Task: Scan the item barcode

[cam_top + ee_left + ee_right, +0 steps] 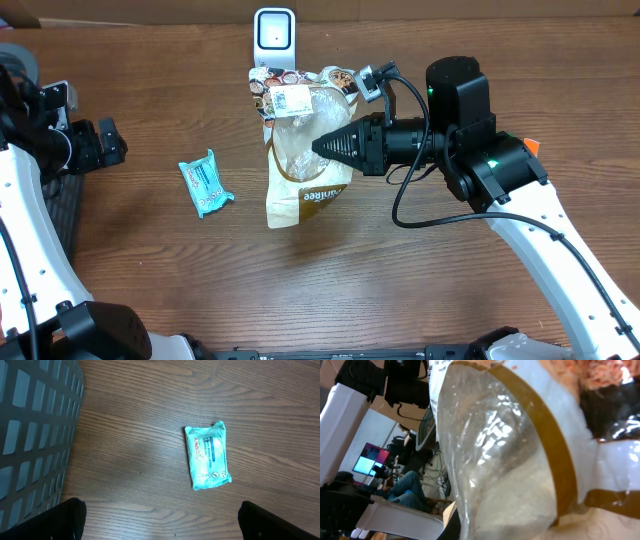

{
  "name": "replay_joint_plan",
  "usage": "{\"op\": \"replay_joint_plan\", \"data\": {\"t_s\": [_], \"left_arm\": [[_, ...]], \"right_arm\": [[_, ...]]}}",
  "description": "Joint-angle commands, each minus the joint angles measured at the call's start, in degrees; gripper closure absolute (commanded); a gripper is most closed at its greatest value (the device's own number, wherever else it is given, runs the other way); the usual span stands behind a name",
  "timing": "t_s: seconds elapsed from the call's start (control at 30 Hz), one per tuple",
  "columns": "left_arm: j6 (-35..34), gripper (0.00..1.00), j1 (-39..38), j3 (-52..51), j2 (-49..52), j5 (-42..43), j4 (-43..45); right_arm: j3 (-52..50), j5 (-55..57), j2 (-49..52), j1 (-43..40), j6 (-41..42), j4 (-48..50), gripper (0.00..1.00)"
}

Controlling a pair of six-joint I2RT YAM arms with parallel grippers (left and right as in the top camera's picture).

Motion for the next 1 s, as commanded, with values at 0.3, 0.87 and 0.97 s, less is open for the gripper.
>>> {"op": "replay_joint_plan", "data": {"t_s": [0.3, 0.87, 0.97], "left_arm": [[1.49, 0.01, -0.39, -0.04, -0.31, 0.46, 0.09], [1.49, 0.01, -0.39, -0.04, -0.31, 0.48, 0.11], [1.49, 0.01, -0.39, -0.04, -0.31, 0.46, 0.09]], "right_arm": [[6.58, 5.07, 2.19, -0.26, 0.57, -5.38, 0.96], [51.06, 54.38, 32.04, 2.97, -14.56, -36.87, 0.96], [50.97, 69.37, 35.6, 5.44, -15.5, -32.72, 0.96]]}}
